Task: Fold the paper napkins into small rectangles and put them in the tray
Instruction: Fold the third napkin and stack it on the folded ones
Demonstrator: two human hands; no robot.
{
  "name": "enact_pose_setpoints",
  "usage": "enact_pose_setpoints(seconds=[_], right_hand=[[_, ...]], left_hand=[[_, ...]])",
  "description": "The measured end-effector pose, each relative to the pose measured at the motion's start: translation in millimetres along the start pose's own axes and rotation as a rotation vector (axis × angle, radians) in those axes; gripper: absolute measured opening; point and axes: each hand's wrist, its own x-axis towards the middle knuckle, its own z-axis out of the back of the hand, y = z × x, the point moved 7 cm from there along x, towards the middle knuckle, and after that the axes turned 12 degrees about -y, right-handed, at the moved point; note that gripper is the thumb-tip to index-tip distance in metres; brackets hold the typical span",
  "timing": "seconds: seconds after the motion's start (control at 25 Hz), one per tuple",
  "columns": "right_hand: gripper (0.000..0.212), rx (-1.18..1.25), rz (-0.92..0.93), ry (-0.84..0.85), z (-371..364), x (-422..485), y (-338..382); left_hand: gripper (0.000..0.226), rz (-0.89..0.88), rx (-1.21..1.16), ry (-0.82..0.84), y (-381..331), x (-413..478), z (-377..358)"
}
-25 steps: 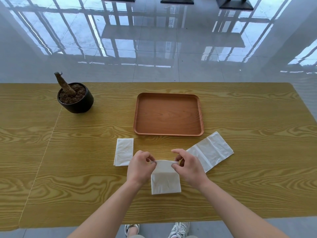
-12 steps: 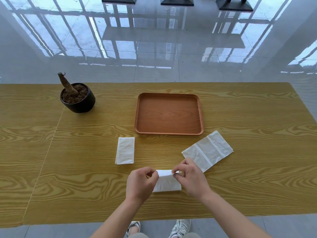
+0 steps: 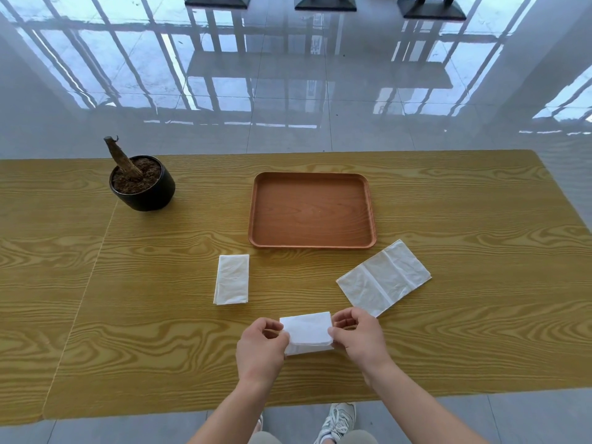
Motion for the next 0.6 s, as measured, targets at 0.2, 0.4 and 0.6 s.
enact_pose_setpoints(seconds=[0.2,0.4,0.6], right_hand=[[0.021,-0.135,0.069,-0.003,3,4,-2],[0.021,-0.371,0.266,-0.002,3,3,6],[0.021,-0.500,0.402,0.023,-2,-2,9]], left_hand=[[0.010,-0.147,0.210,0.003,-1,-7,-3],[0.014,-0.217,0.299,0.013,3,-12,-5],[0.010,-0.262,0.378,0.030,6,-12,-7]])
